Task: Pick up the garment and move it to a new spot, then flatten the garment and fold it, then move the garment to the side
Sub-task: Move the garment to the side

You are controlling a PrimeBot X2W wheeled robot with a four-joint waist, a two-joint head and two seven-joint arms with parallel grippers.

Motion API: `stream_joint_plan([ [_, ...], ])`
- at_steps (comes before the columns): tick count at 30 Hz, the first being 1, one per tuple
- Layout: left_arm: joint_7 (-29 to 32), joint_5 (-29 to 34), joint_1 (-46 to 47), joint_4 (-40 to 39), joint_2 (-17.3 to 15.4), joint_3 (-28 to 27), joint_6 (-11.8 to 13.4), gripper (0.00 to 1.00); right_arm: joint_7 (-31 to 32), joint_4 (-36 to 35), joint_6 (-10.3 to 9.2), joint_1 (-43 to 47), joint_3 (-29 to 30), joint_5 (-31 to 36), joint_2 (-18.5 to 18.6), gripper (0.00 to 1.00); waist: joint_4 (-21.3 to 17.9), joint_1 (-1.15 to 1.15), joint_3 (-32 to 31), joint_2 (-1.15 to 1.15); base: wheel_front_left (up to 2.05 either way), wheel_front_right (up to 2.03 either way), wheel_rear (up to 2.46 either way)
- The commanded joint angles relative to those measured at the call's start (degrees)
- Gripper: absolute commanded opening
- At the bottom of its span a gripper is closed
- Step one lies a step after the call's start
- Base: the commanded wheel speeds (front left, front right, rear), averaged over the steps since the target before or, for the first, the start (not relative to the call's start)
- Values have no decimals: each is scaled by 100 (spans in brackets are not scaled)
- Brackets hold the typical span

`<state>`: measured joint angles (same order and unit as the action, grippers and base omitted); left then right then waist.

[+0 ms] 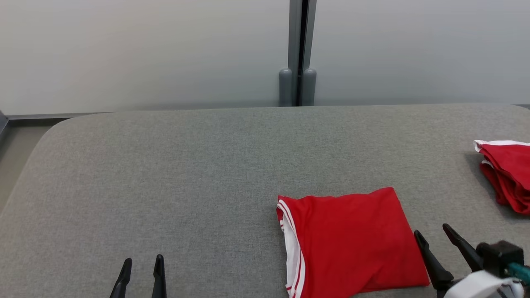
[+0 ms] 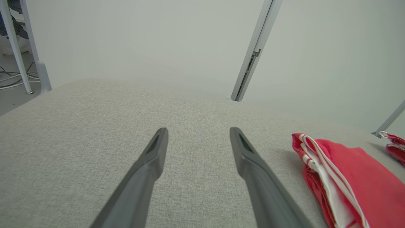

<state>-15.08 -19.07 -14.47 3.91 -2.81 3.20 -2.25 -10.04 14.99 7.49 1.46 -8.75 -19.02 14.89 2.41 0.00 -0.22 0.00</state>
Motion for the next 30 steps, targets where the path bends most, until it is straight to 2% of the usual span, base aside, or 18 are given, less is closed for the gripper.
stream_joint_plan([
  [1,-9,52,120,19,-21,21,-28,100,261,184,0,-232,-92,-176,125,100,78,0,105,0,0,0,0],
  [5,-9,-6,273,56,-22,108,-21,100,962,817,1,-807,-440,-498,339,100,226,0,254,0,0,0,0],
  [15,-9,-72,430,40,-20,258,53,100,1818,2017,1,-1482,-1166,-1285,311,100,407,0,473,0,0,0,0],
  [16,-9,-74,451,29,-20,257,67,100,1910,2018,0,-1509,-1282,-1446,285,88,398,0,497,0,0,0,0],
  [17,-9,-73,466,10,-20,247,73,100,1951,1967,0,-1557,-1366,-1629,308,0,376,0,523,0,0,0,0],
  [20,-8,-94,499,-44,-20,199,88,100,1907,1654,1,-1854,-1439,-2127,508,0,229,0,608,0,0,0,0],
  [23,-8,-105,530,-88,-18,174,71,100,1982,1225,0,-2330,-1457,-2368,910,0,-46,0,703,0,0,0,0],
  [27,-9,-47,699,-120,-18,222,24,100,2410,604,0,-2934,-1395,-2557,1599,0,-364,0,882,0,0,0,0],
  [28,-9,-47,699,-120,-18,222,24,100,2410,604,0,-2934,-1395,-2557,1599,0,-364,0,882,0,0,0,0],
  [30,-9,-17,808,-122,-21,265,-10,100,2673,364,0,-3229,-1271,-2623,1918,0,-472,0,990,0,0,0,0],
])
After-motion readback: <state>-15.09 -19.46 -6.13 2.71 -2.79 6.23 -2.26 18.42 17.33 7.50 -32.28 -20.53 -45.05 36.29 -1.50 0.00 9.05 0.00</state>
